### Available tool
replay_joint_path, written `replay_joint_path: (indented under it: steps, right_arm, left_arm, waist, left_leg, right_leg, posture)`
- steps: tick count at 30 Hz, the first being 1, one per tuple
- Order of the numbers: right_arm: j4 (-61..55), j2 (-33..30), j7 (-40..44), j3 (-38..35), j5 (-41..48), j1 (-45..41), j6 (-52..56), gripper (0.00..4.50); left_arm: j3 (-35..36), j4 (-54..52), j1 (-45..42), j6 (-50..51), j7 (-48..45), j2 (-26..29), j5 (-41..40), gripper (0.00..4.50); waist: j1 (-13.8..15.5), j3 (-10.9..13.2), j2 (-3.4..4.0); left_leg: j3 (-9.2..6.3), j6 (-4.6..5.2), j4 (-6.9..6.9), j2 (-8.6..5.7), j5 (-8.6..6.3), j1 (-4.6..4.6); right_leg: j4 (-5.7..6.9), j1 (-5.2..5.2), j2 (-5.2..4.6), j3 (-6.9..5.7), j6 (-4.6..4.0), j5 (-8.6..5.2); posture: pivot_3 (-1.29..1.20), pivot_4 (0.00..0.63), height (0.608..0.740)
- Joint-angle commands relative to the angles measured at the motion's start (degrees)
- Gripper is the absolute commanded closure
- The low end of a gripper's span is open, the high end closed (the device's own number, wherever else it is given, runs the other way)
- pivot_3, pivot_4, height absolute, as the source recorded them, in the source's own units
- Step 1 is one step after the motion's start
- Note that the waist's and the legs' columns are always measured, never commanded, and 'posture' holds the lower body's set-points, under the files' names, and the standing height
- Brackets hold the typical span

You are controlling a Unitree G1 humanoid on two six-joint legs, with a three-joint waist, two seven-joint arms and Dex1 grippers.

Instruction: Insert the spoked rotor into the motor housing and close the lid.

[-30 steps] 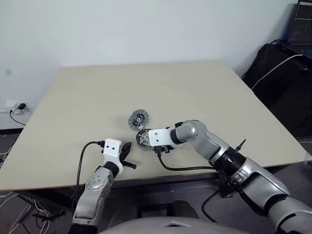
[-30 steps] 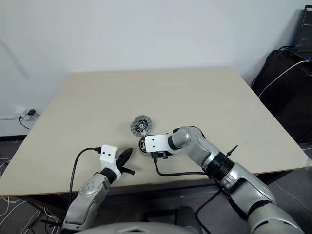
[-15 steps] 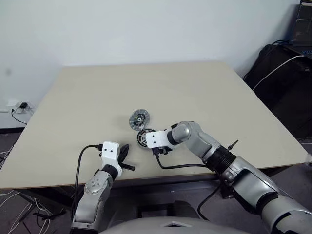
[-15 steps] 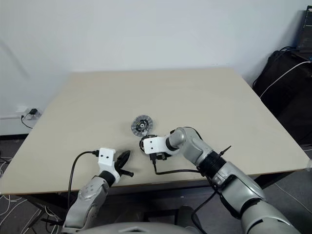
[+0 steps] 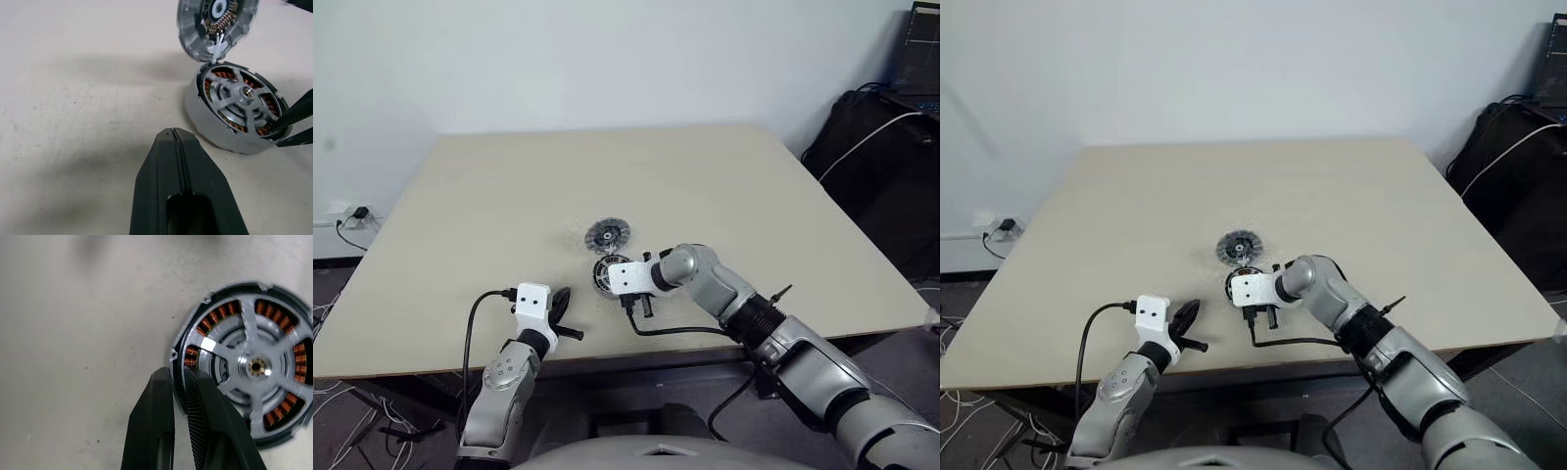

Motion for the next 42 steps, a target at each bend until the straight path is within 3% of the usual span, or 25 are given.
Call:
replay_joint_path:
  steps: [1,8,14,19,23,29,33,37,42]
  right_arm:
    - [-4.3,0.2,0.5,-4.8,3.3,1.5,3.8,4.39]
    - [-21.3,1.3,-0.5,-13.7,11.6,9.8,24.7,4.39]
    - [-34.4,5.2,-9.5,-18.6,14.9,16.3,49.9,4.39]
    - [-35.1,12.8,-20.1,-22.2,15.9,17.8,58.4,4.39]
    - [-32.9,15.4,-24.6,-23.1,17.2,17.1,58.6,4.39]
    - [-30.3,19.3,-28.4,-25.2,21.2,15.5,57.6,2.52]
    - [-32.5,16.5,-26.8,-22.8,23.6,13.4,55.2,1.22]
    - [-35.8,5.7,-20.1,-13.7,23.2,10.5,46.0,1.22]
    - [-34.1,-7.2,-12.6,-3.2,16.6,9.0,22.3,1.22]
  left_arm:
    - [0.0,-0.8,-1.0,-1.0,0.0,-0.2,-0.3,4.5]
    - [-0.2,-0.7,-0.9,-0.9,-0.2,-0.3,-0.4,4.5]
    - [-0.5,-0.2,-0.5,-0.8,-0.4,-0.4,-0.4,4.5]
    - [-1.0,0.2,-1.4,-0.3,-1.0,-0.3,-0.4,4.5]
    - [-1.0,0.2,-1.8,0.0,-1.2,0.0,-0.4,4.5]
    - [-0.8,-0.1,-1.7,0.2,-1.3,0.3,-0.5,4.5]
    - [-0.6,-0.1,-1.8,0.1,-1.2,0.5,-0.6,4.5]
    - [-0.4,0.0,-1.9,0.0,-1.2,0.5,-0.6,4.5]
    - [-0.4,0.3,-2.1,-0.1,-1.2,0.3,-0.5,4.5]
  waist:
    - [0.2,0.0,-0.02]
    - [0.9,0.0,-0.03]
    - [1.3,0.0,-0.02]
    - [1.4,0.0,-0.03]
    - [1.3,0.0,-0.03]
    - [0.7,0.0,-0.01]
    - [0.4,0.0,0.01]
    - [0.4,0.1,0.03]
    - [0.4,0.1,-0.07]
  left_leg:
    - [-0.03,0.0,0.0,0.0,0.02,0.0]
    - [-0.07,0.04,-0.02,0.01,0.02,-0.14]
    - [-0.1,0.02,0.0,0.04,0.0,-0.17]
    - [-0.13,-0.01,0.01,0.05,0.01,-0.11]
    - [-0.14,-0.01,0.01,0.02,0.03,-0.1]
    - [-0.15,0.0,0.0,-0.01,0.03,-0.09]
    - [-0.16,0.0,0.0,-0.01,0.04,-0.07]
    - [-0.16,0.07,0.02,-0.05,0.06,-0.06]
    - [-0.24,0.1,0.02,-0.05,0.06,-0.04]
  right_leg:
    - [0.0,0.0,0.0,-0.03,-0.01,0.01]
    - [-0.01,-0.07,0.0,-0.04,0.03,0.03]
    - [-0.01,-0.12,-0.04,-0.06,-0.03,-0.01]
    - [0.0,-0.15,-0.02,-0.15,0.0,0.0]
    - [-0.01,-0.16,0.02,-0.28,0.03,0.02]
    - [-0.01,-0.12,0.03,-0.31,0.05,0.03]
    - [-0.01,-0.12,0.15,-0.34,0.05,0.03]
    - [-0.06,-0.12,0.26,-0.38,0.05,0.01]
    - [-0.11,-0.04,0.25,-0.51,0.18,-0.08]
  posture:
    - [0.0,0.0,0.74]
    - [0.0,0.0,0.74]
    - [0.0,0.0,0.74]
    - [0.0,0.0,0.74]
    - [0.0,0.0,0.74]
    - [0.0,0.0,0.74]
    - [0.0,0.0,0.74]
    - [0.0,0.0,0.74]
    - [0.0,0.0,0.74]
